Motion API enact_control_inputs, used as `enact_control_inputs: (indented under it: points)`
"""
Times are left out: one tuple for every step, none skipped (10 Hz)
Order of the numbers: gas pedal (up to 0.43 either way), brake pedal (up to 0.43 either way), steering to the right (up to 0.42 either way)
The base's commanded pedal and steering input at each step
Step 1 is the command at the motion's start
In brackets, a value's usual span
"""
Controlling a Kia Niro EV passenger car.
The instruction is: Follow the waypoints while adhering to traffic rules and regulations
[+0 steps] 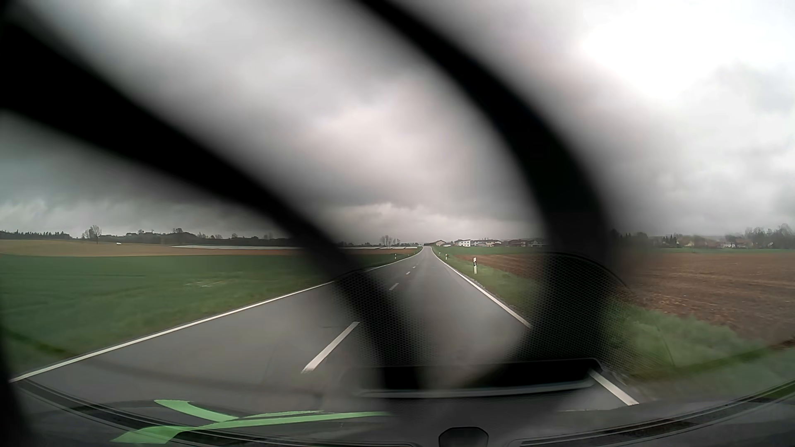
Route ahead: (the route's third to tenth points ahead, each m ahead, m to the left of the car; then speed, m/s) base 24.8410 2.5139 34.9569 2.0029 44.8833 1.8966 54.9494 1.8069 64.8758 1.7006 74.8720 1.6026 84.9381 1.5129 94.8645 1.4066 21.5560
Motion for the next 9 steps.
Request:
enact_control_inputs:
  points:
    - [0.13,0.0,-0.002]
    - [0.138,0.0,-0.002]
    - [0.15,0.0,-0.001]
    - [0.157,0.0,-0.001]
    - [0.157,0.0,-0.002]
    - [0.157,0.0,-0.001]
    - [0.157,0.0,-0.002]
    - [0.15,0.0,-0.002]
    - [0.13,0.0,-0.001]
